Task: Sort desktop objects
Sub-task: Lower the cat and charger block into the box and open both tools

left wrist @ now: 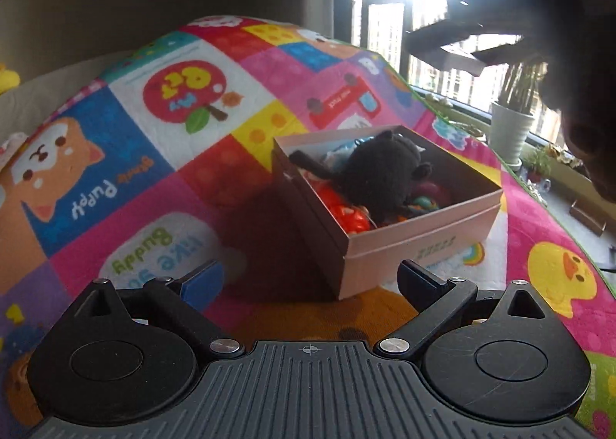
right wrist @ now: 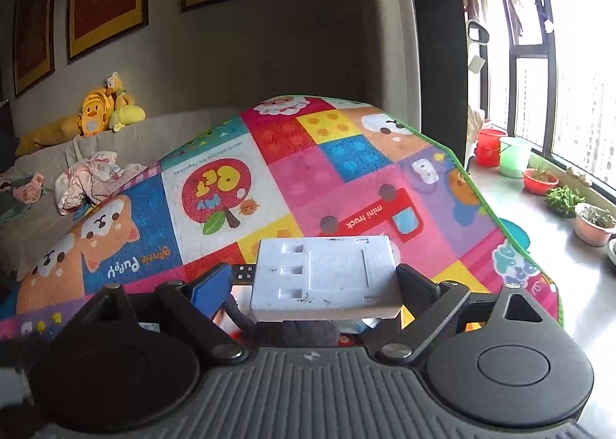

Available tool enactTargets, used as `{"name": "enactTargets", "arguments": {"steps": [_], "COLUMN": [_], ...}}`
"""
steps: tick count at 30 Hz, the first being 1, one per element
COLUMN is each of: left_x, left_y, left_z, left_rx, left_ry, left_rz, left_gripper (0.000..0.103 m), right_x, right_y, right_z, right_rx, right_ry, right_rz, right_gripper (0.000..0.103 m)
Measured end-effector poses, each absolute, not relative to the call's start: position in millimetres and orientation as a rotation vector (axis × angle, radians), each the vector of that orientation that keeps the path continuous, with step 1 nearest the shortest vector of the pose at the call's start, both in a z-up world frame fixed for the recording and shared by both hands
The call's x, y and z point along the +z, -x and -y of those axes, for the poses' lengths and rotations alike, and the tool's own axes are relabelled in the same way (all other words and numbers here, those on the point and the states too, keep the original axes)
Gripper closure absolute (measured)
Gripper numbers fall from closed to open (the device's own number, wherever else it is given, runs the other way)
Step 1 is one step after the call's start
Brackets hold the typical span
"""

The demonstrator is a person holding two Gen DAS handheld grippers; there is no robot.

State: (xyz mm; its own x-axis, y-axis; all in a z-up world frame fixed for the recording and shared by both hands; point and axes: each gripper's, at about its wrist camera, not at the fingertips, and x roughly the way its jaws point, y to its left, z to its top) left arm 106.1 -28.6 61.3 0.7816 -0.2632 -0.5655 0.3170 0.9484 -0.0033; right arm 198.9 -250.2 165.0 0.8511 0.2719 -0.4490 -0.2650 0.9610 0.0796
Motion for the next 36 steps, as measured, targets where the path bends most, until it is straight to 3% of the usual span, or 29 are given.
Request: {"name": "enactTargets", "arguments": {"steps": [5, 18, 25, 28, 32, 36], "left_x": [52, 33, 30, 30, 27, 24], "left_y": [-93, -95, -94, -91, -85, -75], "left_z": [29, 30, 33, 29, 28, 31], "left_rx": [-0.365, -0.395, -0.385, -0.375, -0.33, -0.233], "left_ry": [-0.076, -0.027, -0.035, -0.042, -0.052, -0.074], "left_rz": [-0.613, -0.662, -0.677, -0.672, -0.667, -0.65], "left_gripper": [0.003, 0.002, 0.002, 0.001, 0.0, 0.0], "right_x": [150, 74, 59, 61, 73, 79], "right_y": [-234, -220, -231, -223, -184, -131], "right_z": [236, 253, 219, 222, 244, 260], "right_rx": [0.234, 0.318, 0.356, 0.374, 0.349, 0.301], "right_ry": [0.016, -0.035, -0.015, -0.012, -0.028, -0.014], "right_rz": [-0.546, -0.805, -0.835, -0.84, -0.749, -0.655], "right_gripper": [0.012, 0.012, 0.012, 0.007, 0.0, 0.0]}}
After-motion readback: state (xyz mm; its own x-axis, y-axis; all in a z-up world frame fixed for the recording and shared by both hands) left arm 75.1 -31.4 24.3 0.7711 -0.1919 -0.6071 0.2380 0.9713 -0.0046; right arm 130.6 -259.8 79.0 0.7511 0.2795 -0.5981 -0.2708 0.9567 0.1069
